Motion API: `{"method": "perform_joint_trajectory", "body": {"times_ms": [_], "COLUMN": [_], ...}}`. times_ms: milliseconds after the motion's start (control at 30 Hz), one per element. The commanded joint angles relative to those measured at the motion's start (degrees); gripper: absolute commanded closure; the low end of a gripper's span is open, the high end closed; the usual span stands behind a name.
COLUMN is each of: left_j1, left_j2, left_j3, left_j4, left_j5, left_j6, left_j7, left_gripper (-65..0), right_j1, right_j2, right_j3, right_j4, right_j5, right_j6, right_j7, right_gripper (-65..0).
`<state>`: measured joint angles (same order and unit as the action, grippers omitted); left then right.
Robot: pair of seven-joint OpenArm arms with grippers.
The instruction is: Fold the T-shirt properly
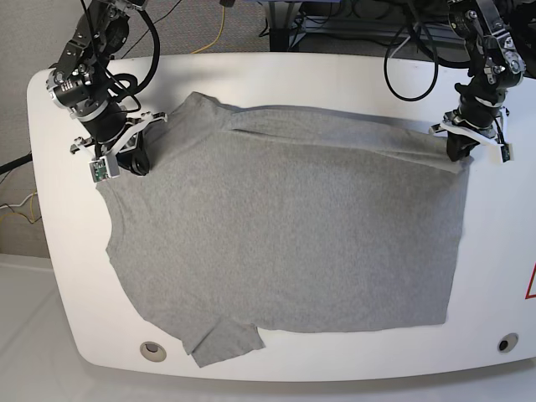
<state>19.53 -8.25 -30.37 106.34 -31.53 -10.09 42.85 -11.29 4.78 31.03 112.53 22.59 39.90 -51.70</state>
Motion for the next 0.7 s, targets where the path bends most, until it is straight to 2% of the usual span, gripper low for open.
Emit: {"method": "perform_joint_trajectory", "body": {"times_ms": [0,400,533,667], "left_j1": [-1.38,-3.31,-4.36,-5.24], "left_j2": [-1.11,-3.49,-3.57,-4.36], "left_j3": [-0.44,-0.71,-0.79,-0.71], "left_j4": [1.22,1.22,1.22,1.22], "left_j5": [-0.6,-0.43,-0.25,-0.25], "left_j6": [-0.07,0.02,0.02,0.99], "left_j7": [-1.49,-1.49,-1.49,-1.49], "left_gripper": [-1.2,-1.2,-1.2,-1.2], "right_j1": [1.57,5.44,6.59,7.73], "right_j2": [0.63,0.72,2.13,2.21], "right_j3": [0.14,0.14,0.05,0.05], "right_j4": [1.1,0.83,0.74,-0.05], "right_j5": [0.84,0.75,0.75,0.75], "right_j6": [0.1,0.1,0.1,0.1], "right_j7": [1.2,1.11,1.11,1.11], "right_gripper": [0.0,0.0,0.0,0.0]}}
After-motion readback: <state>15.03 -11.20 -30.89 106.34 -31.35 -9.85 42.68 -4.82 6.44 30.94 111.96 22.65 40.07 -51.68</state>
